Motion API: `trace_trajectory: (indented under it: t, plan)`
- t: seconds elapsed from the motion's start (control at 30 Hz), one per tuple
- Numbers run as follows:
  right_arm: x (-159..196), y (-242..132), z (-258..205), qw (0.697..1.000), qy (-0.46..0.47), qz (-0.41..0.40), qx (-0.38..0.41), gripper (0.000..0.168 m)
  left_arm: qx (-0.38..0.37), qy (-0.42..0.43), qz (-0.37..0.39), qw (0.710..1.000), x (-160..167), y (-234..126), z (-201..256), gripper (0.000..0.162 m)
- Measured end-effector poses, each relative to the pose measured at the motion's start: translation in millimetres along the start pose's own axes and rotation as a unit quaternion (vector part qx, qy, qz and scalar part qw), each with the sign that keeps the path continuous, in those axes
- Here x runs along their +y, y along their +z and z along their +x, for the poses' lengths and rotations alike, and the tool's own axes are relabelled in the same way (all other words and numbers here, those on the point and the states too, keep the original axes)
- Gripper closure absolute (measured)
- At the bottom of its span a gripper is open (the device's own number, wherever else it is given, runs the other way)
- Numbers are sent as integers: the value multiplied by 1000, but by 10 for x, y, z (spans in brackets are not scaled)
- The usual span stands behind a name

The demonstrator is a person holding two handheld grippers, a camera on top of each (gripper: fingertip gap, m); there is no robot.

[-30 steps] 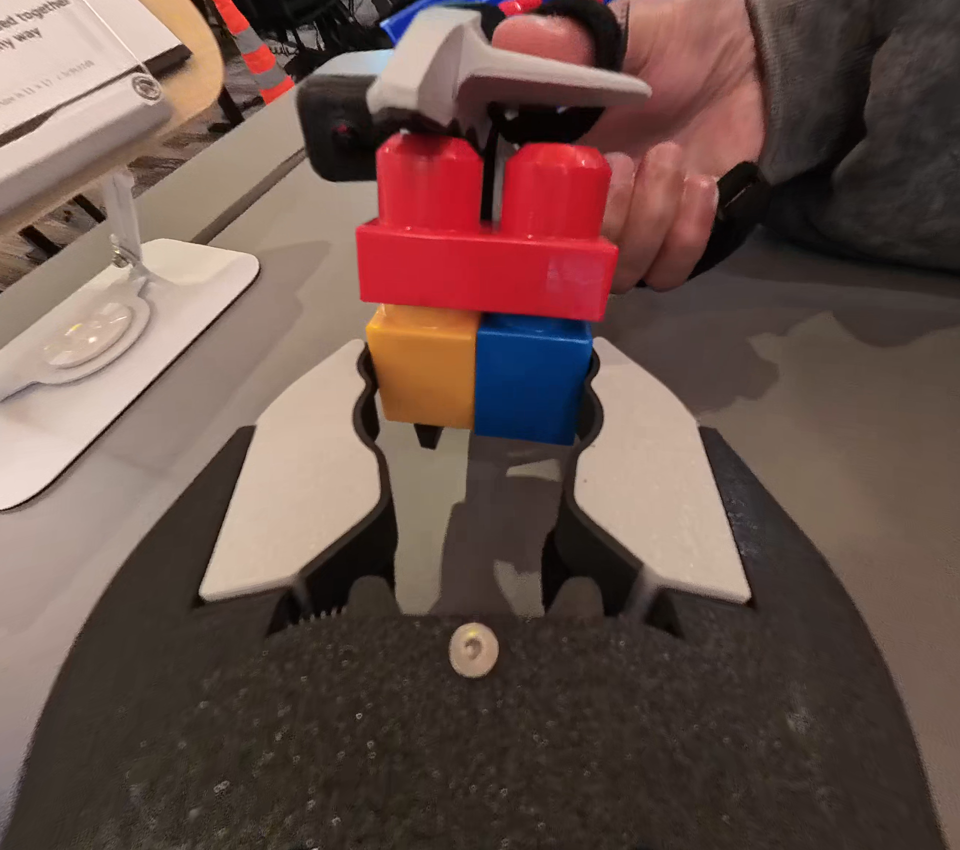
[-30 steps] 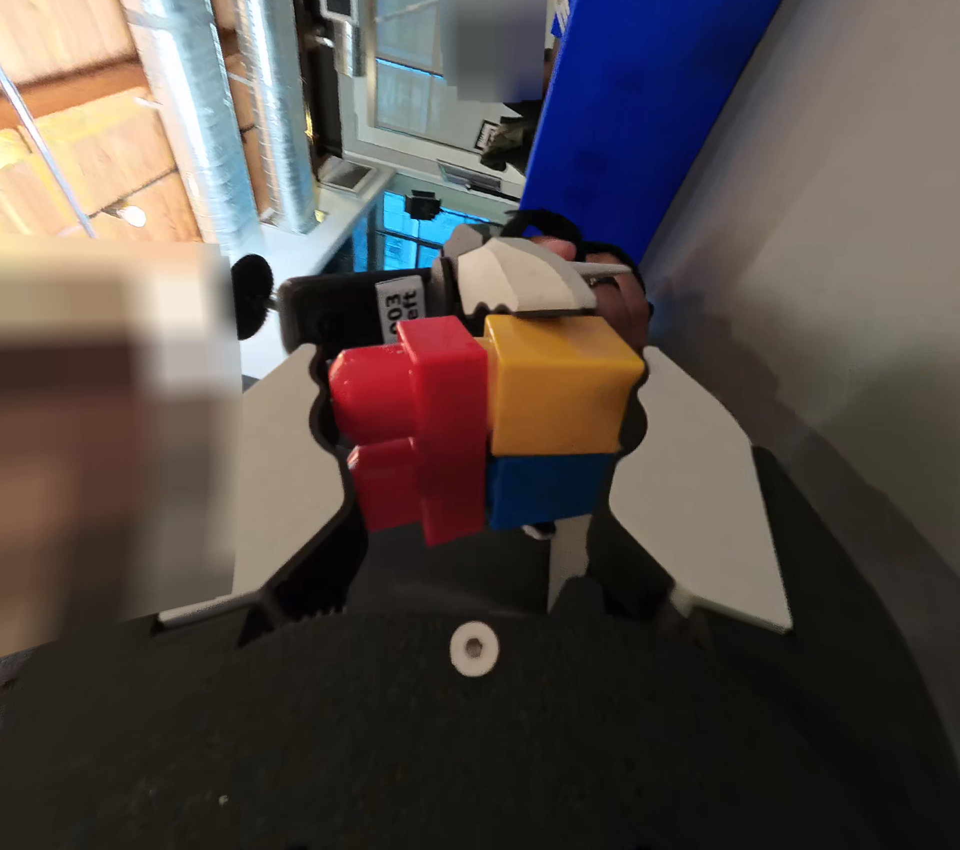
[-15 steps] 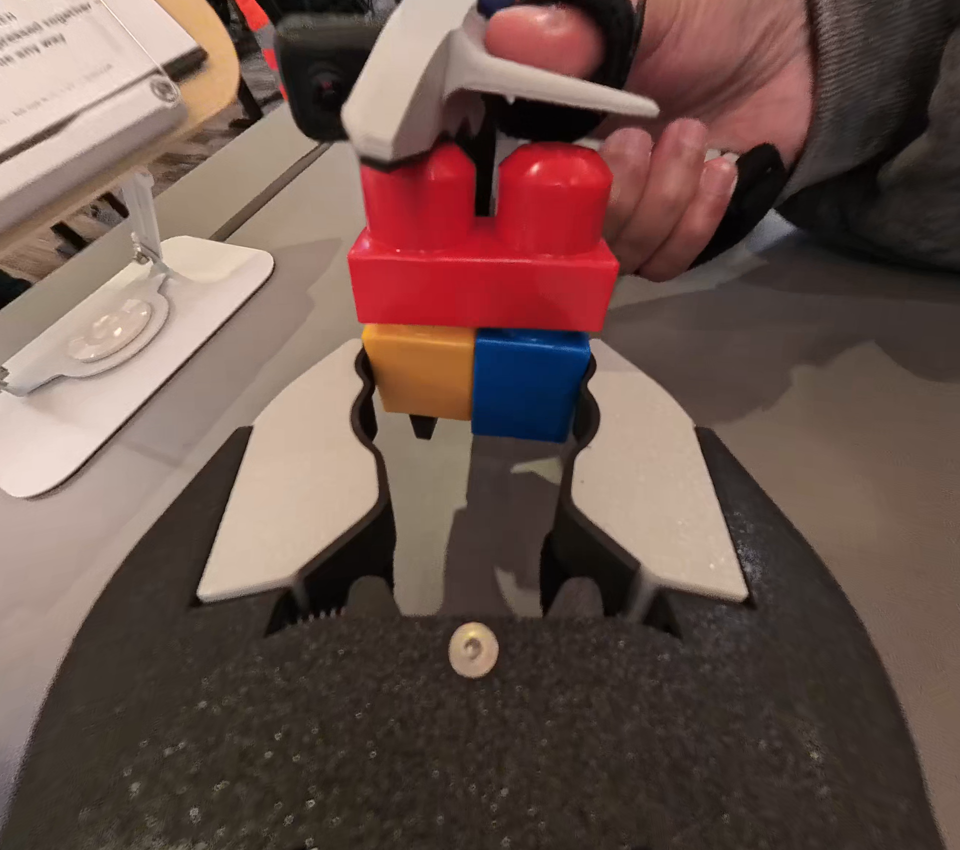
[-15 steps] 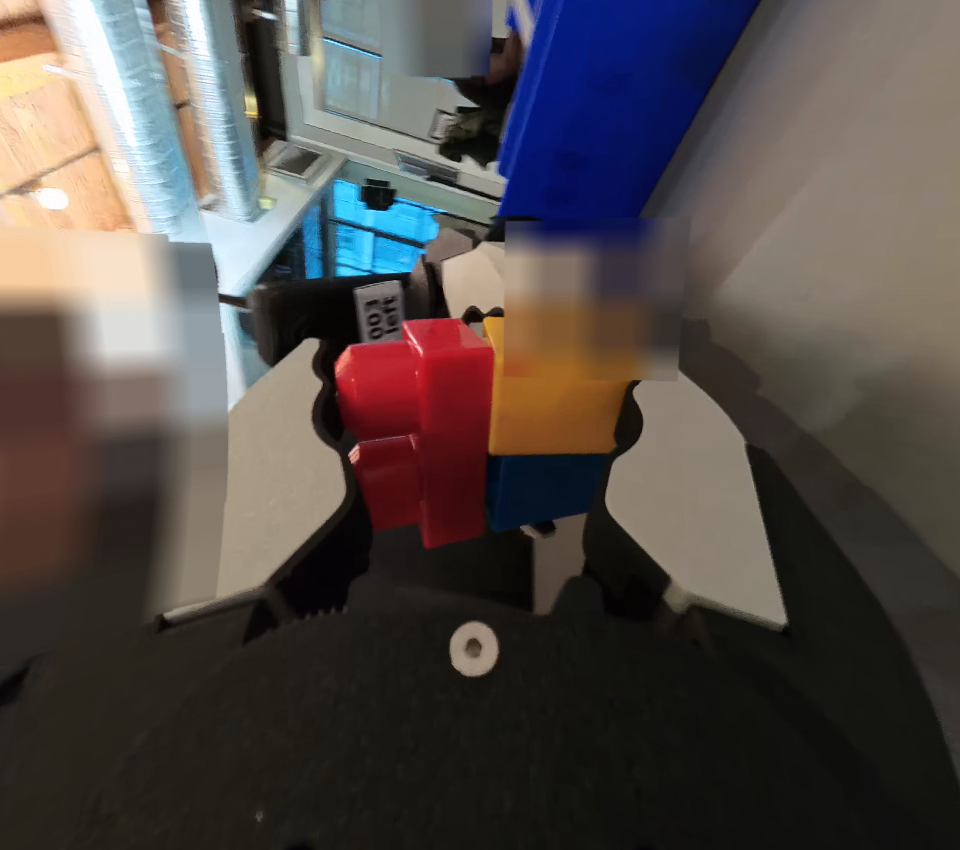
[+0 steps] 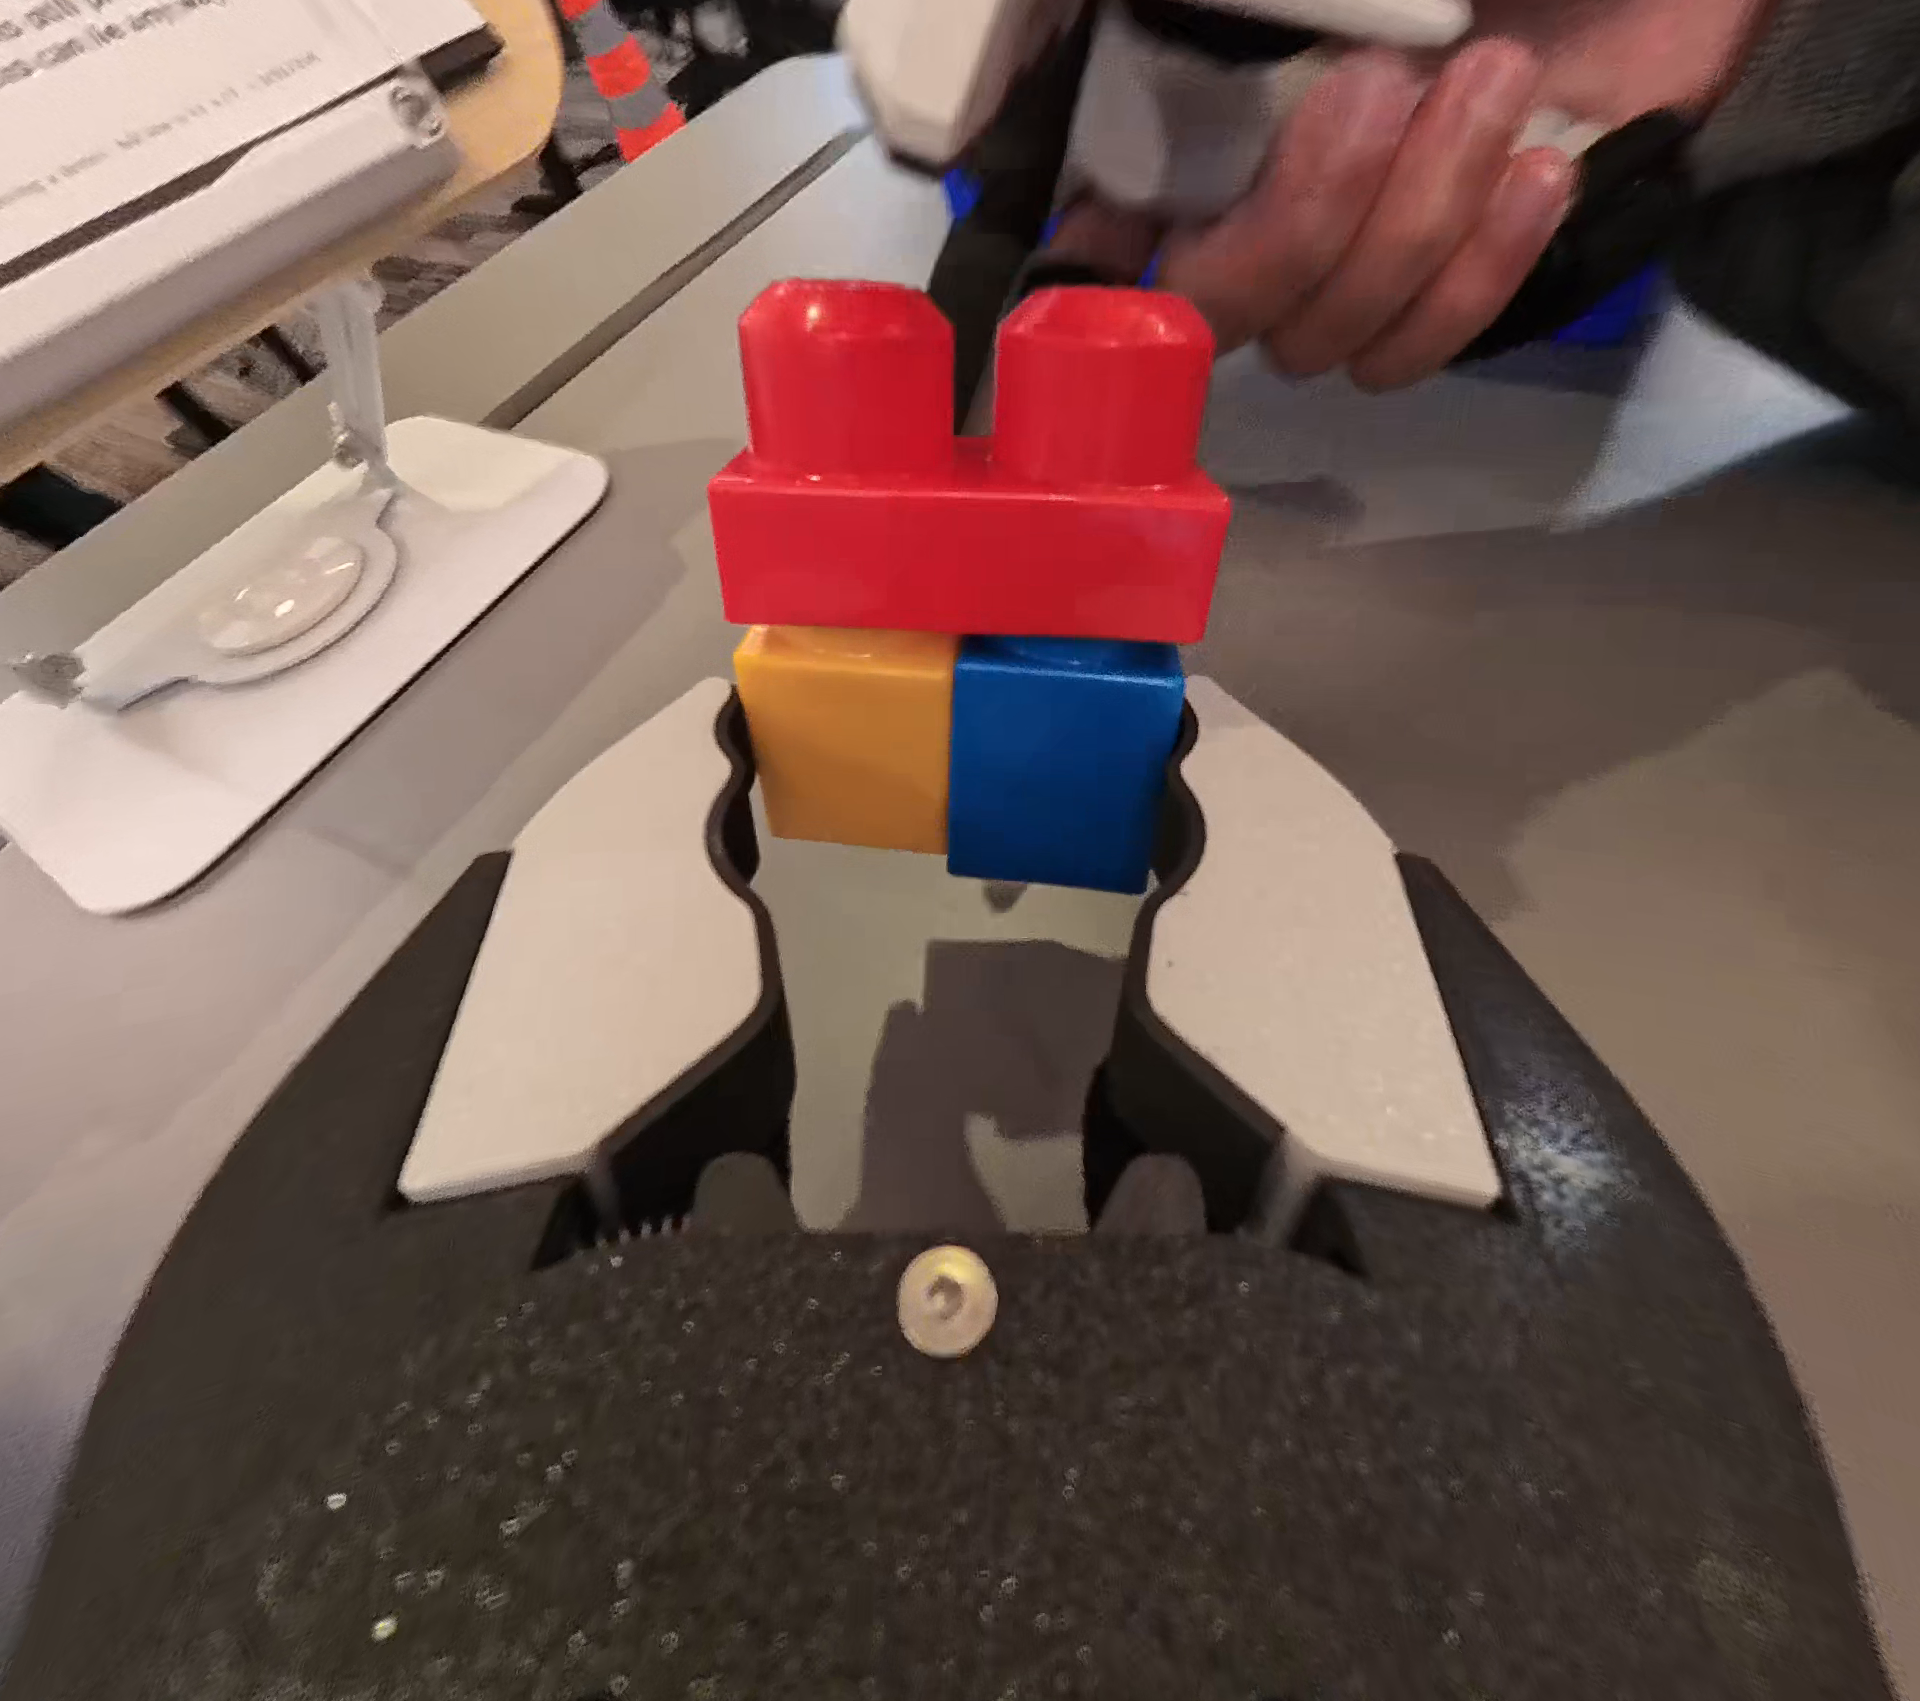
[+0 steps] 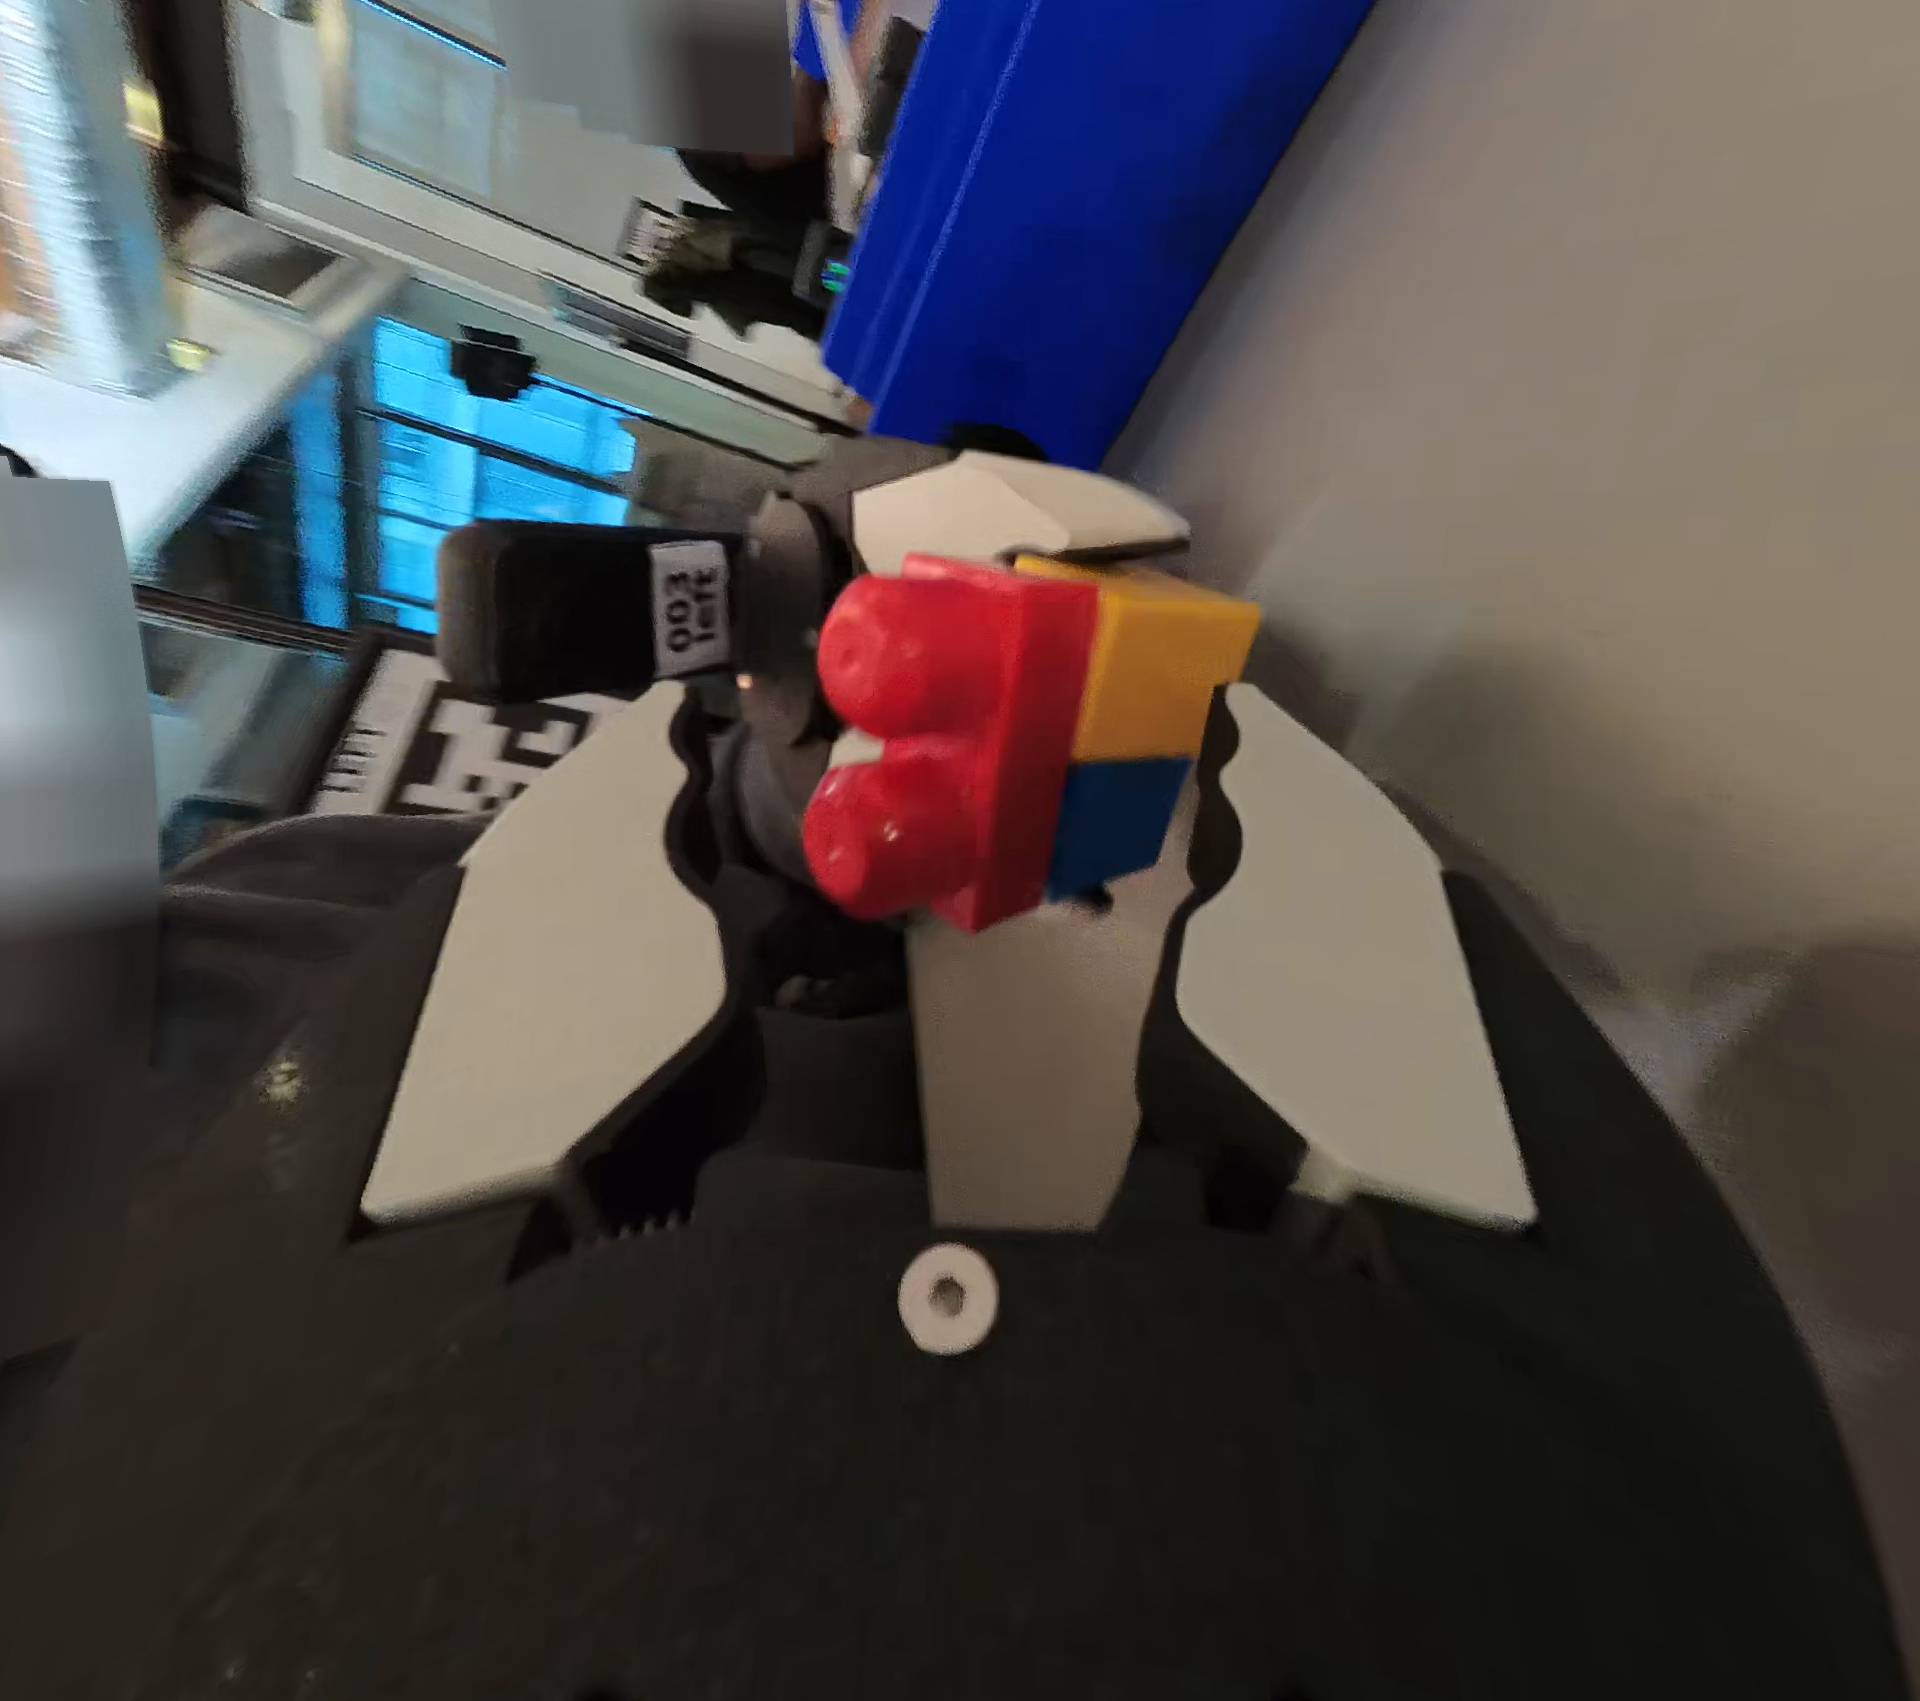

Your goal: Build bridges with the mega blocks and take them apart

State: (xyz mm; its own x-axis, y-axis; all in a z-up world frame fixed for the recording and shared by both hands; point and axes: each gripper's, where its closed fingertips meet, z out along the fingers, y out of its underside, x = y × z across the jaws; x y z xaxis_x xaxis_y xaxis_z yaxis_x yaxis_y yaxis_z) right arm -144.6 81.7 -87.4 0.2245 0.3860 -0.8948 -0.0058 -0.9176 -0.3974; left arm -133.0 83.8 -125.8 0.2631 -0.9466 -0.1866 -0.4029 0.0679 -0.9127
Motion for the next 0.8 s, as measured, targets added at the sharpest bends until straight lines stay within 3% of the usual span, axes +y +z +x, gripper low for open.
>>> trace_trajectory:
  t: [0.13,0.33,0.63,0.8]
  plan:
    - [63,-18,167,988,-72,-23,134,87,-34,-17,-36,999,133,42,-145,88]
    - [37,118,265,967,-125,-14,223,130,-53,-23,-47,997,169,47,-202,88]
    - [20,119,357,919,-156,-24,362,132,-121,25,-88,988,236,46,-282,88]
    - [59,112,369,927,-126,-34,352,133,-126,40,-93,987,227,40,-260,88]
